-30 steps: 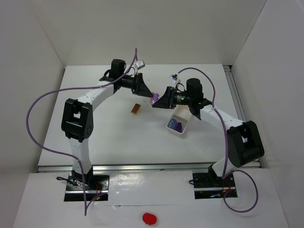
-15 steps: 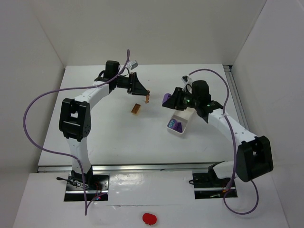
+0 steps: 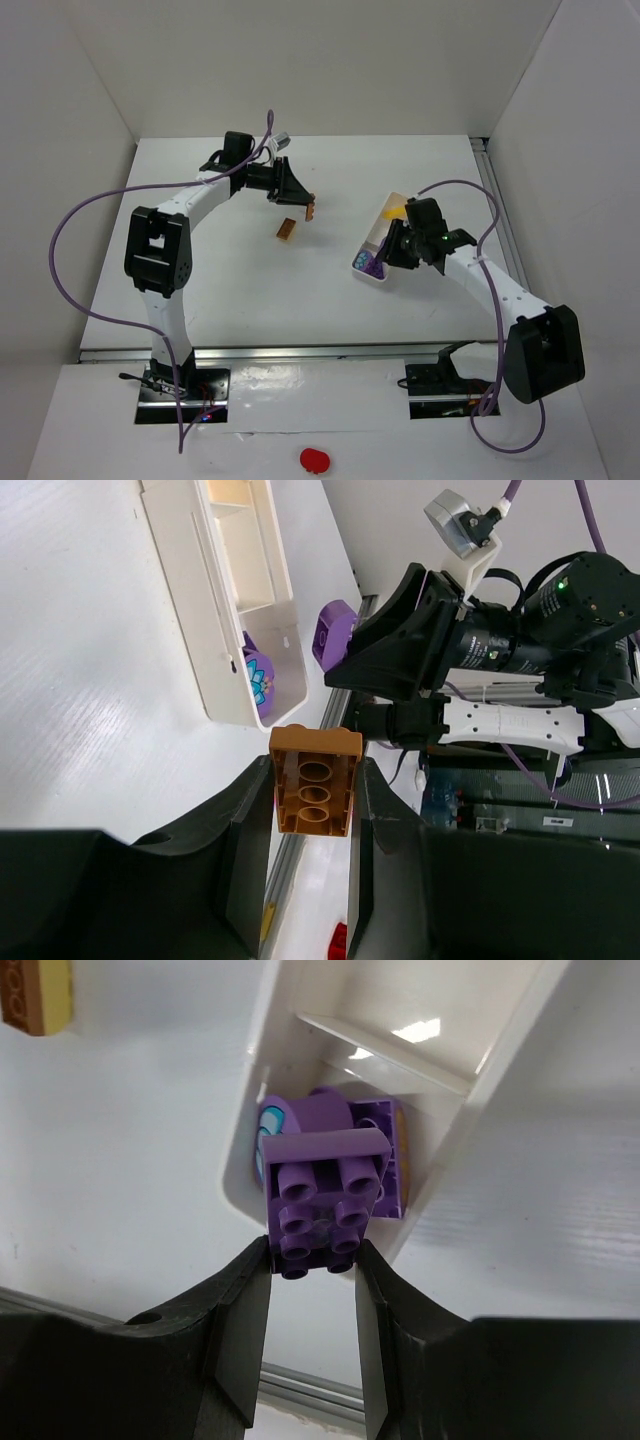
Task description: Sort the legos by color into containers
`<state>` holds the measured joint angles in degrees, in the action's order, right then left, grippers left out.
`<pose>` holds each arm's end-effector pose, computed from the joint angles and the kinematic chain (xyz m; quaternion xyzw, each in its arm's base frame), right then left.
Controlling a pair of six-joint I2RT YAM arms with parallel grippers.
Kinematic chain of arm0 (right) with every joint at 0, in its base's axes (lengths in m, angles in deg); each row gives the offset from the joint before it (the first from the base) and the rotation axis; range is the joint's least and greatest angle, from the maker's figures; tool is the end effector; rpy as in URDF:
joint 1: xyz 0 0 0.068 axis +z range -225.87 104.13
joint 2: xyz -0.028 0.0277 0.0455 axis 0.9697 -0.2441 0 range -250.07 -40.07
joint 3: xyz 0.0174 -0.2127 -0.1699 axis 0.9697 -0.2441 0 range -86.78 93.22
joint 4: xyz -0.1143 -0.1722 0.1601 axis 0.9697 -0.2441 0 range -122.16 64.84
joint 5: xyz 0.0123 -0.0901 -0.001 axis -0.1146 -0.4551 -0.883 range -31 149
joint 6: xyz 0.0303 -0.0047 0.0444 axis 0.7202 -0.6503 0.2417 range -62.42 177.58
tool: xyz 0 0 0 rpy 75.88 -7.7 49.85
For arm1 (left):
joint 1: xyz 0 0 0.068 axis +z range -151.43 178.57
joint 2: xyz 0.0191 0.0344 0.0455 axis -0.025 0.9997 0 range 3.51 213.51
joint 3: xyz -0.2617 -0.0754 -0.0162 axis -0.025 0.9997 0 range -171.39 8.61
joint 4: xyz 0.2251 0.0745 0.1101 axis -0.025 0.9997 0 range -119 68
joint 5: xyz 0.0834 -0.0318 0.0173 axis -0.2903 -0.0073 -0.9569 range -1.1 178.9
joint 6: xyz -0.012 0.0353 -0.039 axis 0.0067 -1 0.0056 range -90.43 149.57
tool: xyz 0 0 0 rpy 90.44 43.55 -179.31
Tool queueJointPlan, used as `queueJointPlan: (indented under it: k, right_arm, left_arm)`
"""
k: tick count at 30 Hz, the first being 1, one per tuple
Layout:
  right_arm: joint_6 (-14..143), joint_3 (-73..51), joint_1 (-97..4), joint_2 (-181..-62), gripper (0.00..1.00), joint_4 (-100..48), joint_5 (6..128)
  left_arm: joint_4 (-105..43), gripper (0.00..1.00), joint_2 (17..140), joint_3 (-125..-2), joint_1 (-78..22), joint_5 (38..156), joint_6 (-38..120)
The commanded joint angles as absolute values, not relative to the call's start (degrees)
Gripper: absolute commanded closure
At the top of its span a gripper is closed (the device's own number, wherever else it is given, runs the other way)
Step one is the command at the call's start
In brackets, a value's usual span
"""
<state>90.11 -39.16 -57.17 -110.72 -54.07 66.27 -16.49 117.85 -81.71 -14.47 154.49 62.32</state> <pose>0.2343 0.0841 0.2357 0.0931 0.9391 0.1948 0.2675 0.4293 -0.1326 0.2563 0.1115 0.7814 -0.5927 0.1602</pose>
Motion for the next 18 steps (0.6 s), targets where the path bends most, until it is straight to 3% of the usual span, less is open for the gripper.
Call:
queueJointPlan:
  k: [1,10,15,18]
  right_arm:
    - [90.37,-39.58,-57.50,-108.98,0.87,-56.80,63.40]
    - [88.17,-41.43,-56.97,-111.17,0.75,-53.38,68.05]
    - [87.02,-40.90,-56.36,-112.32,0.42,-52.85,68.67]
    - [85.62,-39.32,-56.36,-112.32,0.33,-53.46,68.14]
  left_arm:
    - [-16.00,1.00,117.50,-82.54,-14.71,154.65,60.68]
    - [-16.00,1.00,118.03,-83.06,-15.23,154.65,60.68]
    - [-16.00,1.00,118.56,-83.58,-15.76,154.65,60.68]
    - [-16.00,1.00,119.08,-84.63,-16.29,155.26,61.21]
